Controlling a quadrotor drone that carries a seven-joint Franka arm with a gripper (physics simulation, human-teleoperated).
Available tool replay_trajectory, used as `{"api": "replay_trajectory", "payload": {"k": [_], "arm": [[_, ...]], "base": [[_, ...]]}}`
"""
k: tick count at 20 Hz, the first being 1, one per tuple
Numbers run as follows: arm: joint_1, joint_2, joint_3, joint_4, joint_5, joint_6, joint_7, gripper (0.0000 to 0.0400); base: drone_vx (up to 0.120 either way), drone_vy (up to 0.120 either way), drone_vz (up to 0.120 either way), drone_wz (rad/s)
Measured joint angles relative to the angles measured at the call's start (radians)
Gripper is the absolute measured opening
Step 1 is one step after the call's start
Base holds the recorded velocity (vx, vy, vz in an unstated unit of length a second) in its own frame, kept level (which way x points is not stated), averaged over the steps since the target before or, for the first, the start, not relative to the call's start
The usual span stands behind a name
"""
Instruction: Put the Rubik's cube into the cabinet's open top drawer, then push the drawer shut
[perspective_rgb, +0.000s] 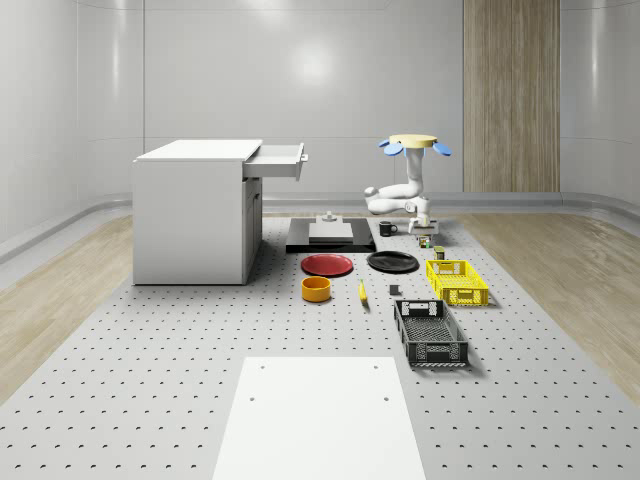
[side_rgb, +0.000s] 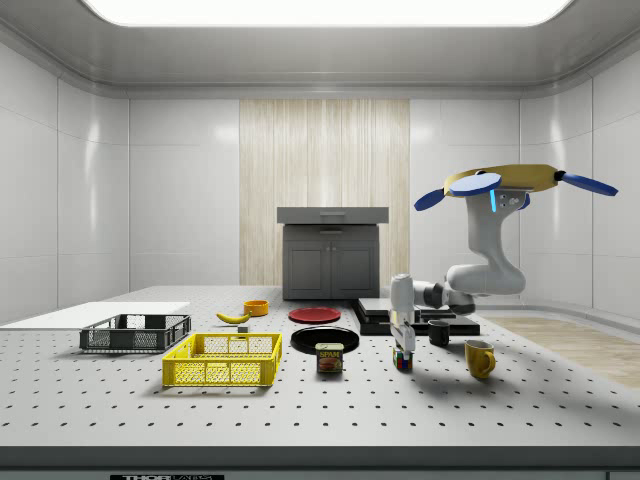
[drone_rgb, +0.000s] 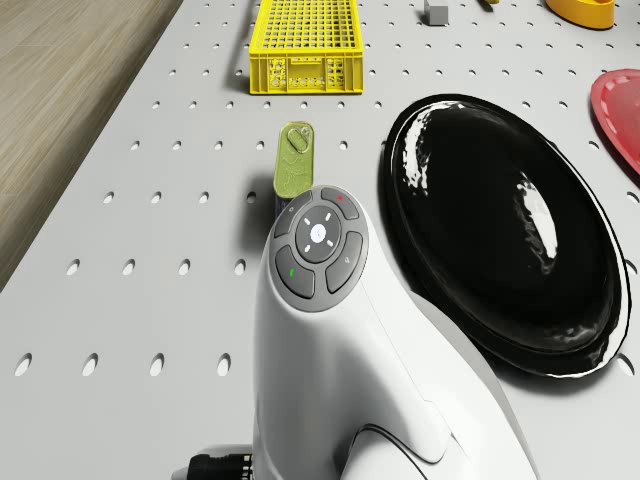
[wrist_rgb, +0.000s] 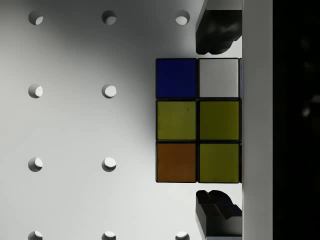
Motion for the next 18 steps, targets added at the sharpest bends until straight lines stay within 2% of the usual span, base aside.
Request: {"api": "replay_trajectory", "payload": {"k": [12, 15, 18], "arm": [[-0.026, -0.038, -0.044, 0.030, -0.035, 0.059, 0.004, 0.0400], [-0.032, -0.045, -0.044, 0.035, -0.034, 0.067, 0.006, 0.0360], [-0.037, -0.052, -0.044, 0.037, -0.032, 0.075, 0.008, 0.0342]], "base": [[0.000, 0.000, 0.000, 0.000], [0.000, 0.000, 0.000, 0.000], [0.000, 0.000, 0.000, 0.000]]}}
